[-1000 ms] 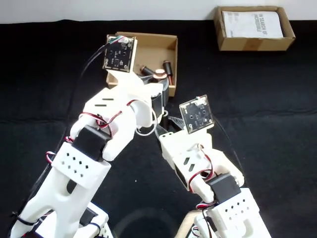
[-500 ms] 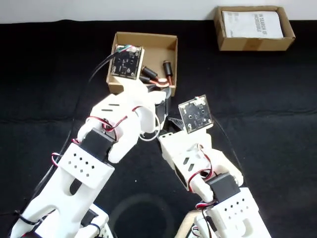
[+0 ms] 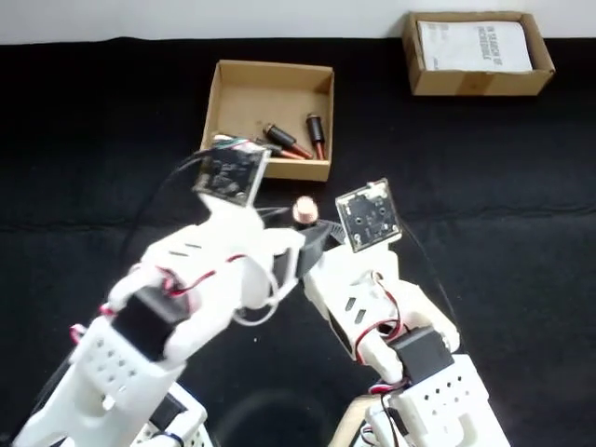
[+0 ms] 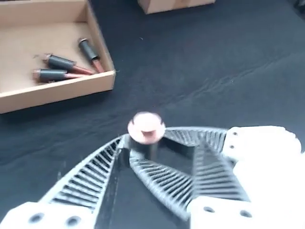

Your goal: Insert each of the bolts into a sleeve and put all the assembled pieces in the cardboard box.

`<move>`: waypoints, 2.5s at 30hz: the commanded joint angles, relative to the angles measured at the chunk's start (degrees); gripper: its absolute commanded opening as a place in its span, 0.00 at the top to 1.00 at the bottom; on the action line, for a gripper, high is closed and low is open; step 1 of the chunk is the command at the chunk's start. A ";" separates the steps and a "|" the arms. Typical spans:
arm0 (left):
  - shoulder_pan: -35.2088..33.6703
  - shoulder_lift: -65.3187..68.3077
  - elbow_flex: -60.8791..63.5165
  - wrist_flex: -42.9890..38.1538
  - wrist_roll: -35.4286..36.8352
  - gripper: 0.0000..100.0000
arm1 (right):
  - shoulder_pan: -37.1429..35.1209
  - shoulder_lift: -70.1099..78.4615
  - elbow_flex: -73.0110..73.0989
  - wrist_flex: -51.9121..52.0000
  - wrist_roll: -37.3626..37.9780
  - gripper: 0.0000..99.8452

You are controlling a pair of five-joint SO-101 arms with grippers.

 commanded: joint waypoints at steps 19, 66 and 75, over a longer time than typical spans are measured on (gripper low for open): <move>-19.21 -15.25 -21.67 27.96 -24.97 0.99 | 4.88 29.67 -30.11 -4.97 18.64 0.99; -55.34 -48.84 35.38 14.07 -16.44 0.99 | 6.99 122.59 -133.85 29.76 52.40 0.79; -55.08 -48.75 37.23 14.07 -16.26 0.99 | 6.99 122.59 -161.45 56.75 27.52 0.79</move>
